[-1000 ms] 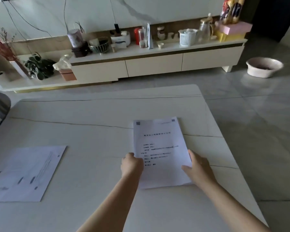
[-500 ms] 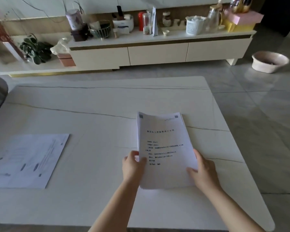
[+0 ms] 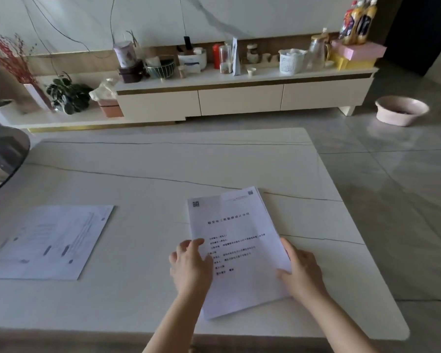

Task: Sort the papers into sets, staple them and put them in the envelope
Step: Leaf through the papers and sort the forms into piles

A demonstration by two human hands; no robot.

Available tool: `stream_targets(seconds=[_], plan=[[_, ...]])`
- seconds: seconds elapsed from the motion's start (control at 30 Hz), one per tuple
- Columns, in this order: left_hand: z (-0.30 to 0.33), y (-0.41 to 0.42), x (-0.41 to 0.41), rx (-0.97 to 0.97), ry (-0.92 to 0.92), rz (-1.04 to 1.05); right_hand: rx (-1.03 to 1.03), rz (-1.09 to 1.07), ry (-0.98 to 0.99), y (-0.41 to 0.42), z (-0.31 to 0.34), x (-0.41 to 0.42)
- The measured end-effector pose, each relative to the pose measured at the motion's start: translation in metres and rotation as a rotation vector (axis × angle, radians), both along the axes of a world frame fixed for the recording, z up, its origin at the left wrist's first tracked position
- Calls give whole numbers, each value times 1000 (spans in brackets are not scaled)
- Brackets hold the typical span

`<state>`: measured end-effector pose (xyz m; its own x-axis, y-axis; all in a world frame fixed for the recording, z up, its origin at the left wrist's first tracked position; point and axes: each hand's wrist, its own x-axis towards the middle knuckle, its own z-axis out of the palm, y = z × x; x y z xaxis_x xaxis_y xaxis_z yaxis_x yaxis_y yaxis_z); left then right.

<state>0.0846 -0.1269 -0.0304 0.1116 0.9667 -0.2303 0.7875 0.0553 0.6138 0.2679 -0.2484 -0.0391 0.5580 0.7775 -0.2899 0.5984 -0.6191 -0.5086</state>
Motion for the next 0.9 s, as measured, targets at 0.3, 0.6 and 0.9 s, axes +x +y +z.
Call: stream_targets(seconds=[0.3, 0.6, 0.9], plan=[[-14, -10, 4, -129, -309, -73, 197, -175, 422, 35, 3, -21], [-9, 7, 12, -264, -324, -120, 192, -128, 636, 55, 13, -5], [31, 18, 16, -606, -673, -37, 263, 108, 802, 63, 26, -26]])
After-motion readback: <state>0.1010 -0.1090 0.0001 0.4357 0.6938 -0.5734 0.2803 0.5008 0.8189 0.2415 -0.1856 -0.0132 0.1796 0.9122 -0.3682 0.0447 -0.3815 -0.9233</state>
